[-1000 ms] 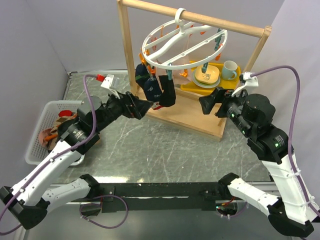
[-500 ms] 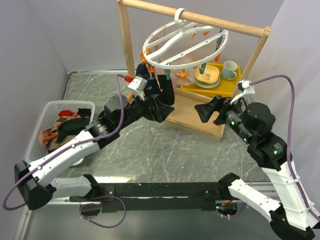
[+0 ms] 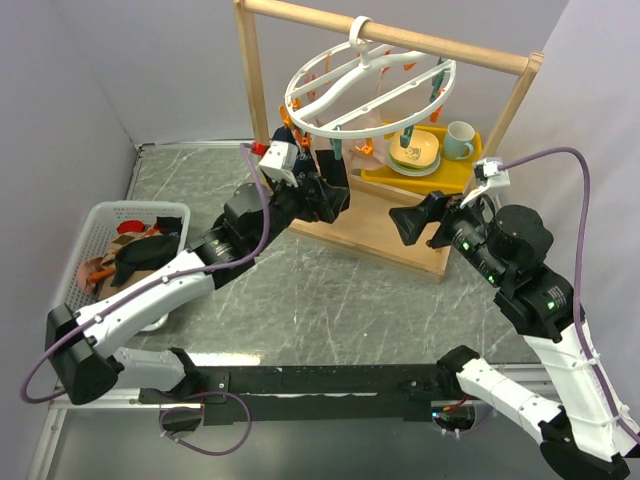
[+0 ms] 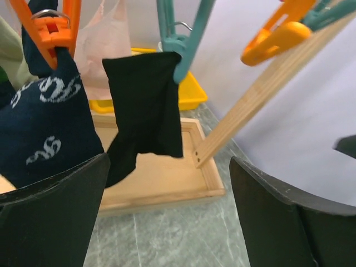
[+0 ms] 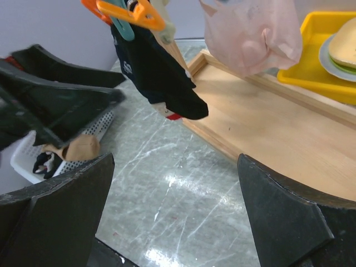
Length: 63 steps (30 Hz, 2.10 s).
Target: Remove the socks clipped to the hanger
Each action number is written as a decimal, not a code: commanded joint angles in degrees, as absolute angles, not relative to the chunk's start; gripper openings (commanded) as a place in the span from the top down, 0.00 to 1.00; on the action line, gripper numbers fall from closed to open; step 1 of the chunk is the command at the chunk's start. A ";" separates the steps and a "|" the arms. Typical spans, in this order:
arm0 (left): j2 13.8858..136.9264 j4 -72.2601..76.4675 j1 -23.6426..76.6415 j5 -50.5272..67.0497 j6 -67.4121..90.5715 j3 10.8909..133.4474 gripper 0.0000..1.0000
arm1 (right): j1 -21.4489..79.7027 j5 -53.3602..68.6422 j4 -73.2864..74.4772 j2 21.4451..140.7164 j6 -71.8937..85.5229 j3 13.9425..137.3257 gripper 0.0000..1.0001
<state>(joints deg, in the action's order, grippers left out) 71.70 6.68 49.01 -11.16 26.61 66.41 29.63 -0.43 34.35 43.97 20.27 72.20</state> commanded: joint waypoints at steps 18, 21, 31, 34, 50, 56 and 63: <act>75.15 12.48 50.18 -6.68 19.95 71.19 0.99 | 29.79 12.83 26.54 53.08 21.09 83.67 0.02; 74.62 11.95 50.97 -6.68 19.51 71.11 0.99 | 29.71 13.27 28.38 56.41 21.71 87.00 0.03; 73.39 11.69 53.70 -6.24 18.72 71.28 0.99 | 29.88 16.17 30.67 64.33 23.46 94.65 0.07; 73.48 12.04 54.58 -6.24 18.63 71.37 0.99 | 29.97 17.22 32.34 67.49 24.52 97.80 0.15; 73.04 11.34 57.48 -7.56 18.81 72.68 0.99 | 34.54 5.72 42.36 75.41 21.45 108.19 0.23; 73.39 11.16 58.71 -8.35 18.55 73.65 0.99 | 34.80 2.11 45.79 79.10 19.60 112.67 0.21; 74.18 10.20 59.50 -8.35 18.81 74.88 0.99 | 35.15 -2.09 46.05 79.89 19.08 113.28 0.21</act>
<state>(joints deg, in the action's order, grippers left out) 74.61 9.61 58.61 -8.25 19.14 71.66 34.37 2.57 45.01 79.77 20.36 110.26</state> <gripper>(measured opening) 0.018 0.795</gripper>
